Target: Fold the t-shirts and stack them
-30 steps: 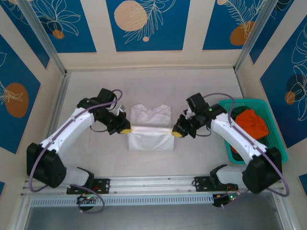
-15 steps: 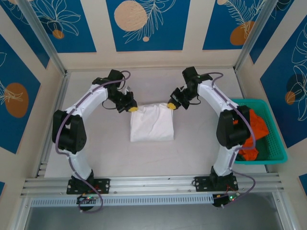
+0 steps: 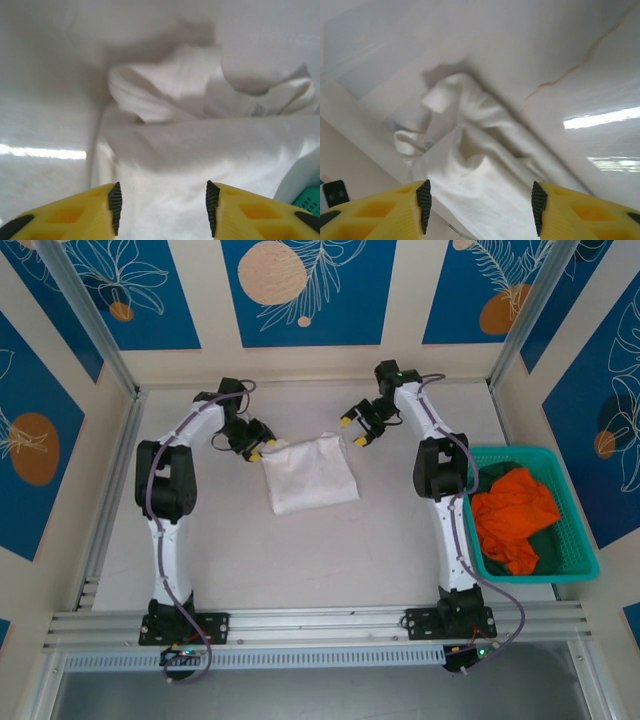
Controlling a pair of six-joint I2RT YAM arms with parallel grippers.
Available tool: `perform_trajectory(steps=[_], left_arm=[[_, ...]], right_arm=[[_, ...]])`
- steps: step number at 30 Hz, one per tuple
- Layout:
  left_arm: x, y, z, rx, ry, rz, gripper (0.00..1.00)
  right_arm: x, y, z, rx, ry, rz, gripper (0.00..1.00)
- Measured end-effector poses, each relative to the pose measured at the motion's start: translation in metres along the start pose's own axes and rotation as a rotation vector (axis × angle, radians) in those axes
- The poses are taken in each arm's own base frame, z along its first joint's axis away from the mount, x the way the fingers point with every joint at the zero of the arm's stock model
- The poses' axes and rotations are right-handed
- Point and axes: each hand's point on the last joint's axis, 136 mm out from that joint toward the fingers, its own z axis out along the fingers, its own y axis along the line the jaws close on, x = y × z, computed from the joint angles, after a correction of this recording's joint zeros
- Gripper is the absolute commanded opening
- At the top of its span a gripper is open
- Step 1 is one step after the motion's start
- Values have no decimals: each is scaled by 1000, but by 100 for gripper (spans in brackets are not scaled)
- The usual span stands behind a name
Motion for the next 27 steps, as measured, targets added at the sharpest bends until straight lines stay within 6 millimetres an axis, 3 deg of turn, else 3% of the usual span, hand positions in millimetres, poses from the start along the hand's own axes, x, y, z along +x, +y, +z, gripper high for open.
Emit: perform_trajectory(steps=[3, 7, 10, 12, 15, 18, 22, 24, 26, 27], left_arm=[[-15, -6, -7, -8, -51, 7, 73], [-17, -20, -35, -17, -138, 85, 66], [9, -35, -51, 20, -160, 157, 50], [42, -47, -53, 54, -131, 225, 46], [89, -65, -38, 96, -57, 315, 43], [129, -65, -4, 87, 36, 390, 42], [157, -31, 36, 10, 127, 433, 37], [164, -1, 55, -35, 153, 452, 37], [173, 18, 64, -41, 180, 472, 37], [175, 17, 60, -21, 170, 496, 37]], right_arm=[[7, -15, -6, 19, 0, 14, 53], [64, -34, -25, 14, 19, -18, 40], [114, -28, -34, -33, 29, -113, 29], [139, -23, -30, -60, 42, -175, 24], [159, -19, -10, -72, 78, -233, 23], [155, -30, 19, -43, 101, -225, 21], [140, -58, 53, 17, 119, -182, 18], [140, -80, 67, 49, 130, -159, 17], [149, -90, 71, 44, 163, -153, 16], [152, -90, 71, 35, 160, -168, 16]])
